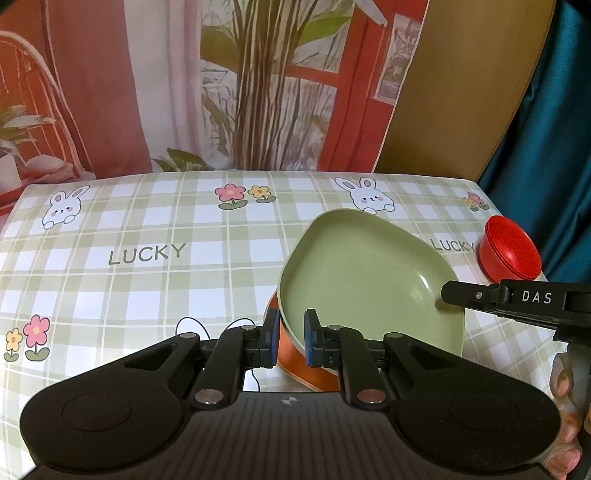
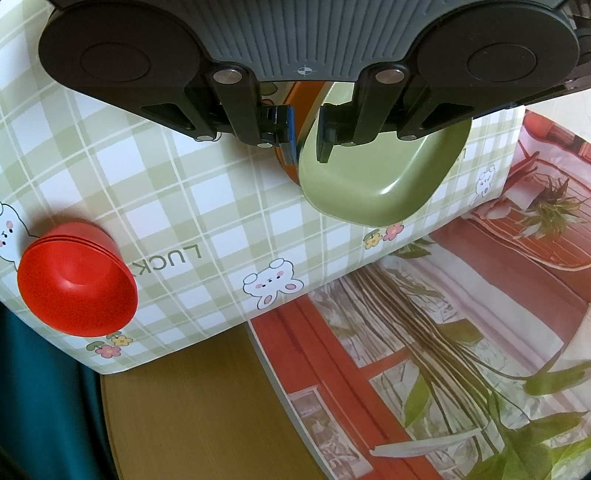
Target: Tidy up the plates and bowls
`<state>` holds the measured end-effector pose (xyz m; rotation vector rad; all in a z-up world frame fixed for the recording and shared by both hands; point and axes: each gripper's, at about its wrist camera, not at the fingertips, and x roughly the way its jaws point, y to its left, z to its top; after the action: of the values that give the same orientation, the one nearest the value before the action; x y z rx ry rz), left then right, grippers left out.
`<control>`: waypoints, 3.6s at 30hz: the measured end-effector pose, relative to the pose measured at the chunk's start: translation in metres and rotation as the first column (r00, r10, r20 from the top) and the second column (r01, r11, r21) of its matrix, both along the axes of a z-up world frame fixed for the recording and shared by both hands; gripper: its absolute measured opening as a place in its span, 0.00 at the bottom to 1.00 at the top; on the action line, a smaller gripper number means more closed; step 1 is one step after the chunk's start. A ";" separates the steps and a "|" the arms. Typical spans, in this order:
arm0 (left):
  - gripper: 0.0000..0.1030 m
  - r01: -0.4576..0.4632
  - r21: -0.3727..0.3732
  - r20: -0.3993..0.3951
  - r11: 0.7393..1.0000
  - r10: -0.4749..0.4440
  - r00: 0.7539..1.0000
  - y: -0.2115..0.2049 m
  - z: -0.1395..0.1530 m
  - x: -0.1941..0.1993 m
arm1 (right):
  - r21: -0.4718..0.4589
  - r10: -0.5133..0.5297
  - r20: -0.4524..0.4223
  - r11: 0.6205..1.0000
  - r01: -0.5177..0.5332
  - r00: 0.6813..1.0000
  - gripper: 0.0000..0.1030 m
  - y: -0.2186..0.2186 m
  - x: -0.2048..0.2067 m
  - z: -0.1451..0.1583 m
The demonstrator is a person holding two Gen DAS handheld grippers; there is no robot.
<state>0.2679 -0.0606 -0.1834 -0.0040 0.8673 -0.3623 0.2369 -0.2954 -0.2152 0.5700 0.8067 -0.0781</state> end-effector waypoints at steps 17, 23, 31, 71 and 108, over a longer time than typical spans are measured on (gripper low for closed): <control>0.14 -0.008 0.022 0.011 1.000 0.008 1.000 -0.006 -0.007 0.002 | -0.003 -0.001 -0.012 1.000 0.001 1.000 0.11 0.002 0.005 -0.005; 0.14 -0.008 0.049 0.002 0.999 0.008 1.000 -0.007 -0.016 0.008 | -0.003 0.010 -0.029 1.000 -0.010 1.000 0.11 0.003 0.007 -0.013; 0.14 -0.002 0.077 -0.003 0.997 0.002 1.000 -0.009 -0.024 0.010 | -0.005 0.012 -0.036 1.000 -0.013 0.999 0.11 0.003 0.008 -0.019; 0.14 -0.020 0.072 -0.034 0.997 0.023 0.999 -0.006 -0.037 0.016 | 0.053 -0.004 -0.042 0.999 0.006 0.999 0.25 -0.007 -0.008 -0.036; 0.15 0.030 -0.060 0.147 0.998 -0.021 0.989 -0.068 0.020 -0.007 | -0.257 0.111 0.174 0.964 -0.063 0.978 0.25 -0.047 -0.032 0.032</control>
<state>0.2604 -0.1288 -0.1637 -0.0236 0.7117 -0.4082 0.2053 -0.3424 -0.1831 0.2962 0.6255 -0.0434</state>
